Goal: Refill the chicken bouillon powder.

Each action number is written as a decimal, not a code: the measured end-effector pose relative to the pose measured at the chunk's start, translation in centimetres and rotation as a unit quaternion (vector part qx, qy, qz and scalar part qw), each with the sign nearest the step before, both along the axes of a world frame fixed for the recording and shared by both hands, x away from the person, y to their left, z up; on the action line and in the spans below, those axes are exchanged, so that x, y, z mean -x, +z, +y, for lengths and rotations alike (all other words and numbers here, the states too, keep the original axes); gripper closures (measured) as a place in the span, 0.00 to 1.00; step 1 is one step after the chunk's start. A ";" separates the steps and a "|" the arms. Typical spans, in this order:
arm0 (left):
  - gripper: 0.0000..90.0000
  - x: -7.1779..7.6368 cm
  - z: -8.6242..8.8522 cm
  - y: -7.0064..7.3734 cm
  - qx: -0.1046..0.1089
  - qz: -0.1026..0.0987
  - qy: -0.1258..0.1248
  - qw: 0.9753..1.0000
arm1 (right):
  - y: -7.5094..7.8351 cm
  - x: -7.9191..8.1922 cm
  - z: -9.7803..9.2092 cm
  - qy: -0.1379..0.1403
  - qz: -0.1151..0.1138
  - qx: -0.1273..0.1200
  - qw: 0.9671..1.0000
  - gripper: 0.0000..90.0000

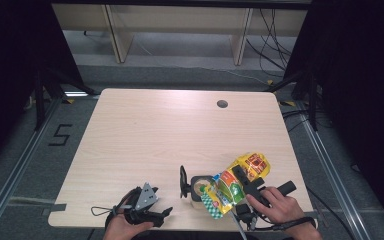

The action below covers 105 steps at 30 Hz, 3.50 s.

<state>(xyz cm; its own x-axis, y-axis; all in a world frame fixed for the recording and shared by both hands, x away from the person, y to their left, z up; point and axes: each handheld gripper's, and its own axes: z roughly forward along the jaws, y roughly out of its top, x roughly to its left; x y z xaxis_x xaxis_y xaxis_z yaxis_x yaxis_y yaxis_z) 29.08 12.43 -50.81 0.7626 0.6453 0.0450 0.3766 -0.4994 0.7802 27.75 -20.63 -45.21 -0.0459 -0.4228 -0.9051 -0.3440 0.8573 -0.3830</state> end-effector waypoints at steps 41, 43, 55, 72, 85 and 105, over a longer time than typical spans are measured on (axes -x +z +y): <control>0.23 0.0 -0.1 -0.1 0.003 -0.006 -0.003 1.000 | 0.1 -0.4 -0.4 -0.002 -0.003 0.006 1.000 0.50; 0.23 0.1 -0.1 0.0 -0.008 -0.004 -0.002 1.000 | 0.3 -0.4 -0.2 0.009 -0.013 0.013 1.000 0.50; 0.23 0.1 0.0 0.1 -0.008 -0.004 -0.002 1.000 | 0.3 -0.4 -0.2 0.010 -0.004 0.026 1.000 0.50; 0.23 0.0 -0.1 0.0 -0.008 -0.008 -0.002 1.000 | 0.3 -0.5 -0.2 0.011 -0.002 0.024 1.000 0.50; 0.23 0.0 0.0 0.0 -0.008 -0.008 -0.002 1.000 | 0.3 -0.3 -0.3 0.012 -0.012 0.012 1.000 0.50; 0.23 0.0 0.0 0.1 -0.009 -0.007 -0.004 1.000 | 0.5 -0.3 -0.3 0.016 -0.015 0.026 0.999 0.50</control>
